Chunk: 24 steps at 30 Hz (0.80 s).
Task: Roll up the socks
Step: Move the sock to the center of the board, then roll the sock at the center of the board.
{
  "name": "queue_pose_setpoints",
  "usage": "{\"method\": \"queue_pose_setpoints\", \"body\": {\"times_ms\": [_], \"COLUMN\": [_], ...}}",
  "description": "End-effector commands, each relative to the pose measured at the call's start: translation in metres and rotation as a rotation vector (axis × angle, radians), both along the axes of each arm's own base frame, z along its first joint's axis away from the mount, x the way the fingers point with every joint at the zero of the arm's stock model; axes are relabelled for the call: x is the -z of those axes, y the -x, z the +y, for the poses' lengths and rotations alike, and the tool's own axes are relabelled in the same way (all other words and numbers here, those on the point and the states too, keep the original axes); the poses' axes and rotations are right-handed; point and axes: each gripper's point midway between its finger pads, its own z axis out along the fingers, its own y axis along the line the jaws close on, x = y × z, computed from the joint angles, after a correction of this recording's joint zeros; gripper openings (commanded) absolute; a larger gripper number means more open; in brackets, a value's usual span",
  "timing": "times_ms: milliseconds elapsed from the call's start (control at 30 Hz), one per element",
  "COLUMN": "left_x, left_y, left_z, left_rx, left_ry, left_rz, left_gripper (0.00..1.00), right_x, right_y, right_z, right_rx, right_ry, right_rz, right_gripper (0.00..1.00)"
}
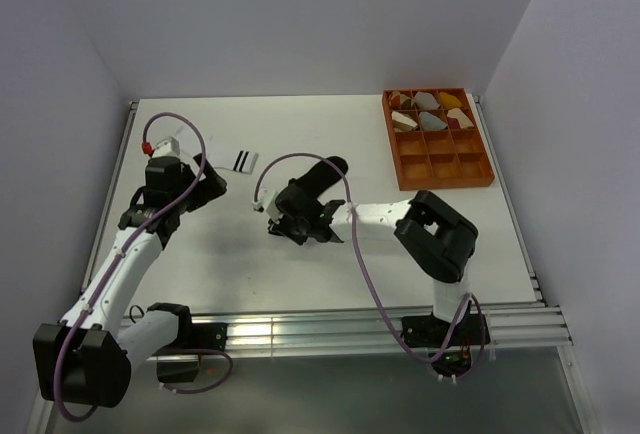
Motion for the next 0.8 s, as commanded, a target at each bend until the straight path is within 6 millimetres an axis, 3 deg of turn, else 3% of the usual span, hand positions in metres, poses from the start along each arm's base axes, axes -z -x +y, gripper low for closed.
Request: {"method": "queue_pose_setpoints", "body": {"times_ms": [0, 133, 433, 600, 767], "left_x": [-0.004, 0.000, 0.032, 0.037, 0.041], "left_y": [-0.003, 0.003, 0.021, 0.021, 0.024], "left_z": [-0.015, -0.028, -0.052, -0.063, -0.077], "left_rx": [0.058, 0.094, 0.113, 0.113, 0.104], "left_ry": [0.067, 0.137, 0.244, 0.269, 0.321], "left_rz": [-0.026, -0.023, 0.037, 0.035, 0.037], "left_gripper": [0.96, 0.95, 0.92, 0.90, 0.83], "right_x": [-0.006, -0.013, -0.013, -0.011, -0.004], "right_y": [-0.008, -0.010, -0.015, -0.014, -0.024], "right_z": [0.006, 0.012, 0.011, 0.012, 0.007], "right_rx": [0.042, 0.065, 0.168, 0.192, 0.250], "right_ry": [-0.048, -0.090, -0.272, -0.338, -0.372], "right_rz": [0.100, 0.193, 0.514, 0.684, 0.793], "right_gripper": [0.00, 0.00, 0.00, 0.00, 0.00]}}
